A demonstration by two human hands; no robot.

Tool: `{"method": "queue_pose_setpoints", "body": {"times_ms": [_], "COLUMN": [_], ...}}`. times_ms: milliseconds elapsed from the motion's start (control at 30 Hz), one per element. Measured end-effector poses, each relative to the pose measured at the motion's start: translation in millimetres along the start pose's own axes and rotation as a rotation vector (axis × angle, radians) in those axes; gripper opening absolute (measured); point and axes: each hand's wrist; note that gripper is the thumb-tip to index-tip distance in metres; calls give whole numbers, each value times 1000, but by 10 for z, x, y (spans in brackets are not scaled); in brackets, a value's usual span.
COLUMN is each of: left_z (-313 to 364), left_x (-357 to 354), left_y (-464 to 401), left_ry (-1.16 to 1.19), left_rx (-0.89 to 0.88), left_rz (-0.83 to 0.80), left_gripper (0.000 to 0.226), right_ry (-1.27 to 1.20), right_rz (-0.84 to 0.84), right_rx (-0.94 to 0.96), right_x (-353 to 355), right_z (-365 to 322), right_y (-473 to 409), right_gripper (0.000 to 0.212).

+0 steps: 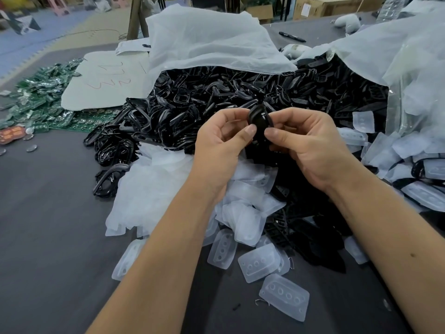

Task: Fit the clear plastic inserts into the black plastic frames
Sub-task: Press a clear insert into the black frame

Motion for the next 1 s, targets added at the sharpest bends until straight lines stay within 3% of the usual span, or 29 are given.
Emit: {"method": "queue_pose_setpoints", "body": {"times_ms": [133,200,300,433,567,667,767,900,1000], "left_z": [27,54,54,27,-7,-17,22,82,80], "left_x": [-31,-39,-33,-15,-1,-7,-10,-9,14], "left_y": [-8,-5,5,10,2,0,29,131,247], "left_ry": [-24,-9,-22,-31,-123,-278,-350,-423,-434], "left_rx": [39,95,104,77,51,-12,-59,-89,-68], "left_rz": [97,140,150,139,184,205,181,114,108], "left_gripper": [17,27,32,17,15,11,10,12,8], "right_ry": [481,654,858,951,966,890,726,588,532], "right_rz": [143,148,129,111,96,198,310,225,201], "right_rx": [260,387,594,758,740,637,418,198,143], "right_x": [-49,-89,-117,-165,-151,-177,-173,-162,-203], "right_z": [-23,-22,-14,-5,-4,-33,-91,-123,-93], "right_y": [-6,6,12,0,15,77,80,138,221], "right_gripper": [19,20,19,14,28,37,28,8,8]}}
Point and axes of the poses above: each hand's wrist, its own y-axis away from the middle knuckle, its own x-axis out of the back of the hand, z = x × y
